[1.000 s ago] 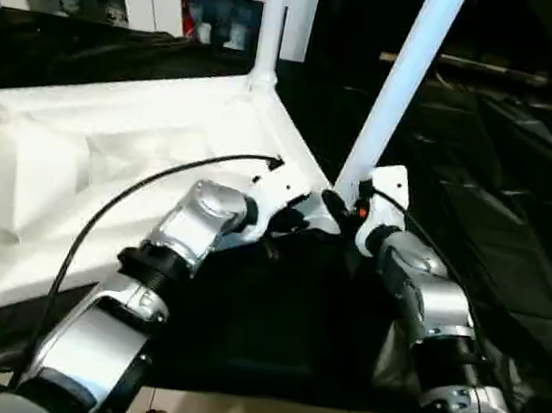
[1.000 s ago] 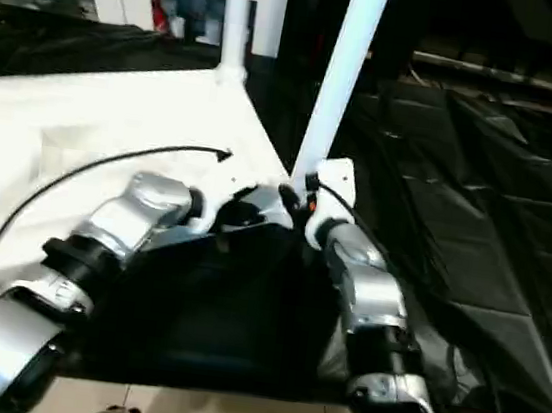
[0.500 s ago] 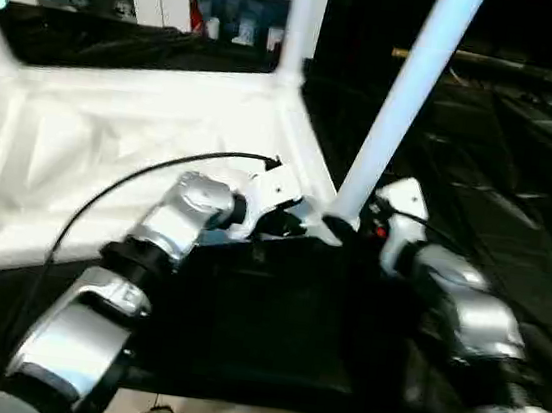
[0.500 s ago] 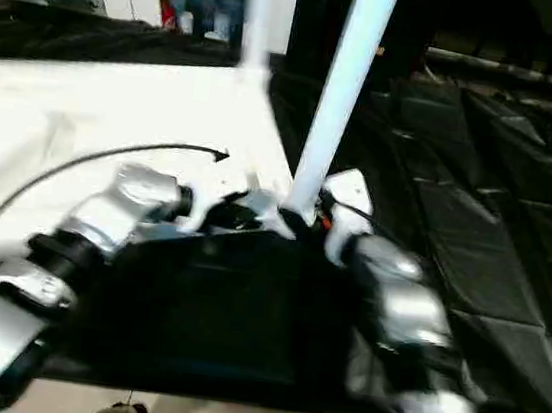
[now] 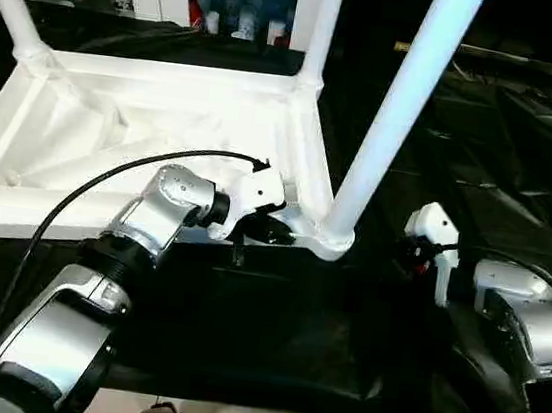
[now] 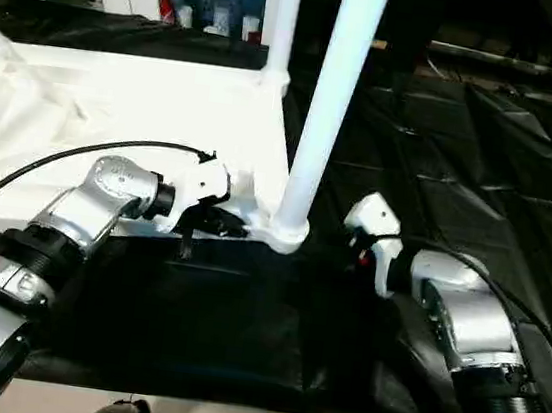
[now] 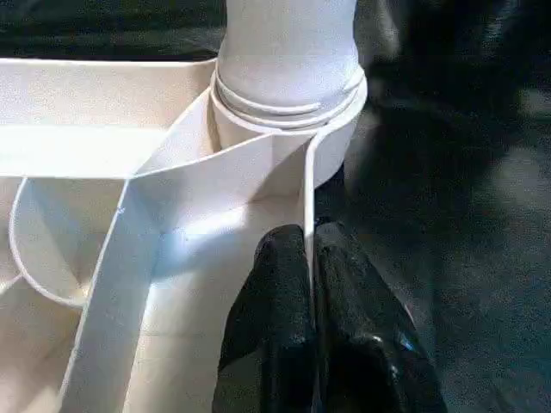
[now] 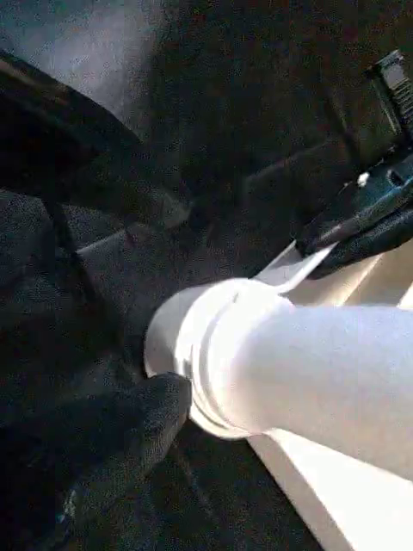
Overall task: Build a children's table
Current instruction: Rotate leg to tighten
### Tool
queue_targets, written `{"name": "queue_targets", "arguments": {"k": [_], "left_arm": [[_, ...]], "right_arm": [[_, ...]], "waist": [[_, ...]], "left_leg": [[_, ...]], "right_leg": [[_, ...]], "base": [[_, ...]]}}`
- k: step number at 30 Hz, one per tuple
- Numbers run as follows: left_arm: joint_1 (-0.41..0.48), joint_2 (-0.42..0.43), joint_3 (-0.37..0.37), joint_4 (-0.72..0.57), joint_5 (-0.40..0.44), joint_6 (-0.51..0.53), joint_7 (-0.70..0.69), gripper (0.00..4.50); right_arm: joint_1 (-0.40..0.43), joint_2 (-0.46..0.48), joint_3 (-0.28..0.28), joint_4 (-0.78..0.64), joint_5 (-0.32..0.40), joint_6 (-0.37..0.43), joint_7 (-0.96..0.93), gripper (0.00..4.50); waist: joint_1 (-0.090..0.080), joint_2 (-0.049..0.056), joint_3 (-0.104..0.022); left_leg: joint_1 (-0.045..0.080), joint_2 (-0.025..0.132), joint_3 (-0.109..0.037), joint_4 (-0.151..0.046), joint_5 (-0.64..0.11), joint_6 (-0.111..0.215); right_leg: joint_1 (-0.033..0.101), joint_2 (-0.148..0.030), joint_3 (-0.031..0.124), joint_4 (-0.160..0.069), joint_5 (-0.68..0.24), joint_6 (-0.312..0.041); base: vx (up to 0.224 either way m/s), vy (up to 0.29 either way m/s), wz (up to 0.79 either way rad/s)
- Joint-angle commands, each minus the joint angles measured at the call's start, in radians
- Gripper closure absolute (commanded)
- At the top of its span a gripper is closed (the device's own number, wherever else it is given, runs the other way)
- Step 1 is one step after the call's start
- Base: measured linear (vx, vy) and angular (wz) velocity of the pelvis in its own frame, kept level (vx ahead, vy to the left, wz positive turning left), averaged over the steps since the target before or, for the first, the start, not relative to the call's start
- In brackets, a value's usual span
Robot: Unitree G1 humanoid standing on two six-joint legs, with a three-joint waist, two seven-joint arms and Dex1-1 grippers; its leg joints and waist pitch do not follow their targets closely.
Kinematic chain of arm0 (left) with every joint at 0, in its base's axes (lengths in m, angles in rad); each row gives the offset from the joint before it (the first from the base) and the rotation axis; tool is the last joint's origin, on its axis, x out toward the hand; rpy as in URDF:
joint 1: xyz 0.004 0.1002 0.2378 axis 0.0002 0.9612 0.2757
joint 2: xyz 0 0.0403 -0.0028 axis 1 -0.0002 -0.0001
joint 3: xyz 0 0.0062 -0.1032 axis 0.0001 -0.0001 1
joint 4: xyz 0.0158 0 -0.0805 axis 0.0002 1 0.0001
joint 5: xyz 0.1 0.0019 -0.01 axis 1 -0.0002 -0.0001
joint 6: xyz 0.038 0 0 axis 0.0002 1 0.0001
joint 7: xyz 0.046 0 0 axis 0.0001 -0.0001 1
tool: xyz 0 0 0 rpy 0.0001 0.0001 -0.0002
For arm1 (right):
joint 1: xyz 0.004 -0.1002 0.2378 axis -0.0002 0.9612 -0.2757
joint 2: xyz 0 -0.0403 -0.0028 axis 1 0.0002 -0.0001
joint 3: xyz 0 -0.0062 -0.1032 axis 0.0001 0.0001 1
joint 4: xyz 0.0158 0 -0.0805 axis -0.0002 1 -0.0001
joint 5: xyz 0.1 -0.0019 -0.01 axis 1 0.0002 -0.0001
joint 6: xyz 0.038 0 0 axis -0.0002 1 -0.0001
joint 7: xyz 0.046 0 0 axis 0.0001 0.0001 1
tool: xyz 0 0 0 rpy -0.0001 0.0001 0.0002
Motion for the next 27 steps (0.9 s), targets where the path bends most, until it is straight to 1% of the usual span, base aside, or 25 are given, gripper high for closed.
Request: {"name": "queue_targets", "arguments": {"k": [1,4,6,7,9,13,14,15,17,19,21,22,23,25,26,27], "left_arm": [[0.040,-0.018,-0.030,0.000,-0.030,0.008,-0.050,4.50],[0.045,-0.017,-0.034,-0.014,-0.038,0.013,-0.069,4.50],[0.048,-0.015,-0.035,-0.019,-0.036,0.013,-0.071,4.50],[0.049,-0.014,-0.035,-0.020,-0.036,0.013,-0.072,4.50],[0.055,-0.011,-0.036,-0.030,-0.035,0.015,-0.080,4.50],[0.059,-0.009,-0.036,-0.036,-0.033,0.017,-0.084,4.50],[0.063,-0.011,-0.034,-0.038,-0.027,0.003,-0.069,4.50],[0.064,-0.012,-0.033,-0.038,-0.024,-0.005,-0.060,4.50],[0.059,-0.025,-0.017,-0.025,-0.019,-0.043,-0.006,4.50],[0.056,-0.035,-0.002,-0.026,-0.029,-0.055,0.015,4.50],[0.060,-0.039,0.023,-0.050,-0.047,-0.062,0.032,4.50],[0.062,-0.037,0.026,-0.058,-0.049,-0.058,0.033,4.22],[0.069,-0.033,0.036,-0.082,-0.058,-0.045,0.035,4.22],[0.079,-0.026,0.049,-0.113,-0.070,-0.029,0.036,3.93],[0.092,-0.016,0.057,-0.150,-0.082,-0.011,0.029,3.89],[0.101,-0.009,0.062,-0.174,-0.090,0.000,0.023,3.84]], "right_arm": [[-0.015,0.012,0.009,-0.016,-0.013,-0.016,-0.014,1.48],[-0.026,0.023,0.014,-0.010,-0.019,-0.027,-0.021,1.48],[-0.032,0.027,0.018,-0.002,-0.024,-0.034,-0.023,1.48],[-0.033,0.028,0.020,0.000,-0.024,-0.035,-0.023,1.48],[-0.037,0.033,0.026,0.002,-0.025,-0.040,-0.022,1.48],[-0.038,0.040,0.027,0.003,-0.029,-0.044,-0.021,1.48],[-0.034,0.039,0.030,0.000,-0.032,-0.044,-0.014,1.48],[-0.032,0.038,0.032,-0.003,-0.033,-0.043,-0.011,1.48],[-0.014,0.019,0.039,-0.020,-0.028,-0.037,0.007,1.48],[0.001,0.003,0.041,-0.036,-0.027,-0.032,0.017,1.48],[0.037,-0.024,0.034,-0.069,-0.027,-0.026,0.026,1.48],[0.045,-0.030,0.031,-0.079,-0.026,-0.024,0.026,1.41],[0.061,-0.042,0.022,-0.096,-0.022,-0.016,0.028,1.41],[0.079,-0.057,0.012,-0.116,-0.017,-0.007,0.029,1.38],[0.094,-0.069,0.005,-0.132,-0.011,-0.001,0.030,1.38],[0.103,-0.077,0.000,-0.142,-0.007,0.003,0.030,1.38]], "waist": [[-0.001,-0.014,-0.061],[0.000,-0.013,-0.062],[0.001,-0.012,-0.062],[0.001,-0.014,-0.062],[0.003,-0.015,-0.063],[0.003,-0.013,-0.064],[0.004,-0.019,-0.068],[0.005,-0.018,-0.067],[0.005,-0.019,-0.069],[0.008,-0.018,-0.071],[0.014,-0.011,-0.077],[0.014,-0.014,-0.077],[0.016,-0.009,-0.078],[0.015,-0.013,-0.080],[0.017,0.000,-0.085],[0.016,-0.006,-0.085]], "left_leg": [[0.016,0.013,0.005,-0.045,-0.125,0.115],[0.016,0.012,0.006,-0.043,-0.107,0.121],[0.018,0.012,0.007,-0.042,-0.106,0.124],[0.017,0.012,0.007,-0.042,-0.107,0.125],[0.017,0.012,0.007,-0.042,-0.113,0.125],[0.018,0.012,0.007,-0.042,-0.115,0.123],[0.019,0.013,0.007,-0.041,-0.116,0.122],[0.018,0.013,0.006,-0.041,-0.114,0.122],[0.017,0.012,0.006,-0.040,-0.119,0.124],[0.019,0.013,0.006,-0.038,-0.122,0.123],[0.020,0.014,0.004,-0.037,-0.132,0.117],[0.017,0.013,0.004,-0.036,-0.126,0.117],[0.016,0.014,0.003,-0.036,-0.128,0.116],[0.015,0.012,0.003,-0.033,-0.132,0.116],[0.016,0.013,0.002,-0.032,-0.140,0.114],[0.014,0.014,0.002,-0.031,-0.138,0.113]], "right_leg": [[0.057,-0.026,0.016,-0.041,-0.071,-0.262],[0.060,-0.026,0.016,-0.036,-0.034,-0.273],[0.060,-0.026,0.016,-0.035,-0.026,-0.277],[0.060,-0.026,0.016,-0.036,-0.028,-0.276],[0.061,-0.027,0.016,-0.036,-0.038,-0.276],[0.060,-0.027,0.017,-0.035,-0.046,-0.274],[0.062,-0.027,0.016,-0.034,-0.048,-0.274],[0.062,-0.028,0.016,-0.033,-0.048,-0.274],[0.062,-0.028,0.016,-0.035,-0.058,-0.269],[0.063,-0.029,0.017,-0.034,-0.064,-0.265],[0.065,-0.030,0.018,-0.034,-0.075,-0.262],[0.066,-0.028,0.018,-0.031,-0.057,-0.263],[0.066,-0.029,0.018,-0.031,-0.058,-0.263],[0.068,-0.029,0.017,-0.028,-0.042,-0.272],[0.068,-0.030,0.017,-0.028,-0.039,-0.283],[0.068,-0.029,0.017,-0.026,-0.022,-0.288]], "base": [[0.000,0.000,0.00],[0.000,0.000,0.00],[0.000,0.000,0.00],[0.000,0.000,0.00],[0.000,0.000,0.00],[0.000,0.000,0.00],[0.000,0.000,0.00],[0.000,0.000,0.00],[0.000,0.000,0.00],[0.000,0.000,0.00],[0.000,0.000,0.00],[0.000,0.000,0.00],[0.000,0.000,0.00],[0.000,0.000,0.00],[0.000,0.000,0.00],[0.000,0.000,0.00]]}}
